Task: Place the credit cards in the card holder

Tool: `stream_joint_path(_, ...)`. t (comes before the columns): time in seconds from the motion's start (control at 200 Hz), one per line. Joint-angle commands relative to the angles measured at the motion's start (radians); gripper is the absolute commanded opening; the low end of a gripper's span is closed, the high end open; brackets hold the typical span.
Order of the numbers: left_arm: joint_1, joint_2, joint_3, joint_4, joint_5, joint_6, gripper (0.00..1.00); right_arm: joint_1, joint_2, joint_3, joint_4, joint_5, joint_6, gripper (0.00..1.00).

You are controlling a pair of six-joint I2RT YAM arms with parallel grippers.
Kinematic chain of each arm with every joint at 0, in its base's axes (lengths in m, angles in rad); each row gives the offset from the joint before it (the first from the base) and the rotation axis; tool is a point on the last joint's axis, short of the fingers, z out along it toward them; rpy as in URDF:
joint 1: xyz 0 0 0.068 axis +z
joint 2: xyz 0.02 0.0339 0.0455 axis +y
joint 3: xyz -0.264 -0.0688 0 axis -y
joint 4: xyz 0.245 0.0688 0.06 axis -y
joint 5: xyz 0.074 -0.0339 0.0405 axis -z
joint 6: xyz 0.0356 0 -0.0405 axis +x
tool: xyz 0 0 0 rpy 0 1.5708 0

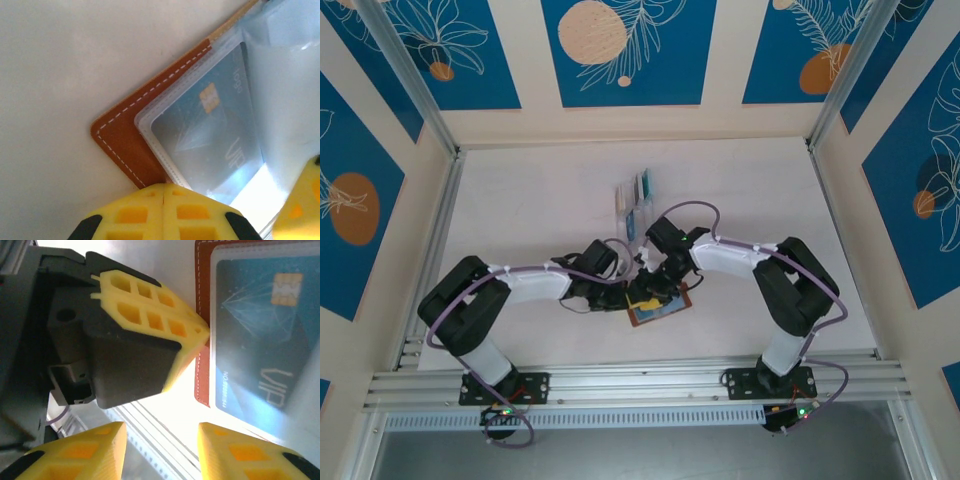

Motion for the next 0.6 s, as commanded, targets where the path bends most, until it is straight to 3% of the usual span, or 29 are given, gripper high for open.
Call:
stream_joint_path(0.0, 0.014, 0.047, -0.034, -0.020, -0.097, 0.026, 0.05, 0.002, -0.088, 0.037, -0.041, -0.068, -0.031, 0.43)
stream_joint_path(0.345, 0.027, 0.052, -0.040, -0.018, -0.088, 0.036, 0.04, -0.047, -0.134, 0.053, -0.211, 0.311, -0.058, 0.41)
stream_joint_path(0.595, 0.028, 0.062, -0.038, -0.022, -0.082, 0.046, 0.05, -0.086, -0.109, -0.013, -0.208, 0.404, -0.028, 0.44)
